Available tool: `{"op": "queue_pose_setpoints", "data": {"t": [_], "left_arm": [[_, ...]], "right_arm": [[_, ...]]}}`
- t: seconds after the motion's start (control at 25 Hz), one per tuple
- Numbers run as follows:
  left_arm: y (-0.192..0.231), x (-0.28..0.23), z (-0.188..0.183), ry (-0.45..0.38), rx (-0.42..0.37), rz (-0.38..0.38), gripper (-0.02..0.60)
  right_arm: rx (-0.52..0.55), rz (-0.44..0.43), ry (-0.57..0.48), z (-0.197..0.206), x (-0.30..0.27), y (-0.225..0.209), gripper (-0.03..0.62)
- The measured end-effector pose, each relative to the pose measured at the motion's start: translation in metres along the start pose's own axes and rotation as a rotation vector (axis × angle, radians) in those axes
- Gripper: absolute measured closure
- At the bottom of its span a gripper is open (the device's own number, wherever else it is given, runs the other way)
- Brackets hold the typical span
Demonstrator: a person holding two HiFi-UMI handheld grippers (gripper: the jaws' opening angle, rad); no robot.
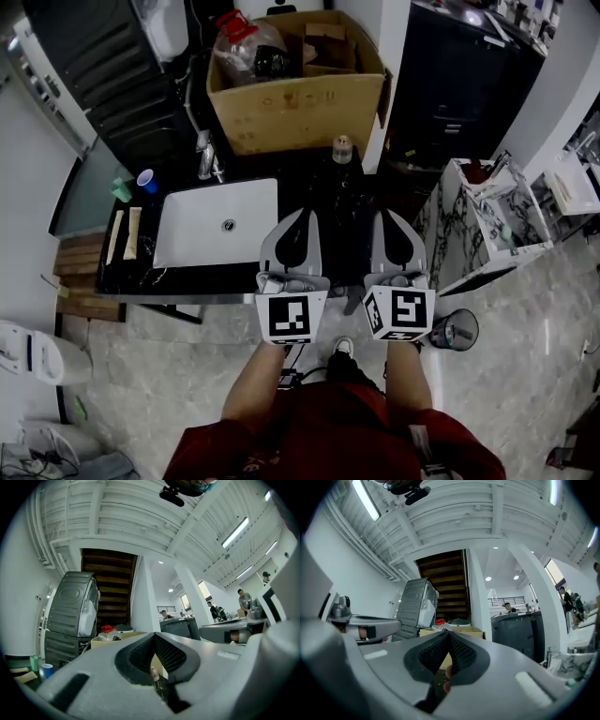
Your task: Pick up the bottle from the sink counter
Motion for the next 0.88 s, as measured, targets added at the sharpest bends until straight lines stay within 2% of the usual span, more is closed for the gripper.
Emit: {"op": "queue_pose_setpoints", "data": {"t": [0.24, 0.44, 0.64, 0.88], "left_arm": [[-0.012, -0.082, 0.010, 0.000, -0.014, -0.026, 0.580], [-0.023, -0.126, 0.014, 0.008, -0.028, -0.045, 0.580], [-0.024, -0.147, 0.031, 0.059, -0.041, -0.045, 0.580], [-0.013, -0.165, 0.046, 0.062, -0.011, -0.045, 0.580]], "right_arm": [[-0.014, -0.028, 0.004, 0.007, -0.056, -0.061, 0.592], [-0.032, -0.057, 0.008, 0.012, -0.089, -0.098, 0.592], [-0.058, -0.056, 0.012, 0.022, -0.110, -0.113, 0.592], [-0.041, -0.059, 0.040, 0.036, -0.130, -0.112, 0.592]]}}
Point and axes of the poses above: the fingertips, and each gripper's own axes: x backward along the fingers, y to its left, z out of its underside, the point moved 6 cm from there along x, backward along the fingers, and after that the axes turned 2 degrees about -x, right-handed, at the moved point
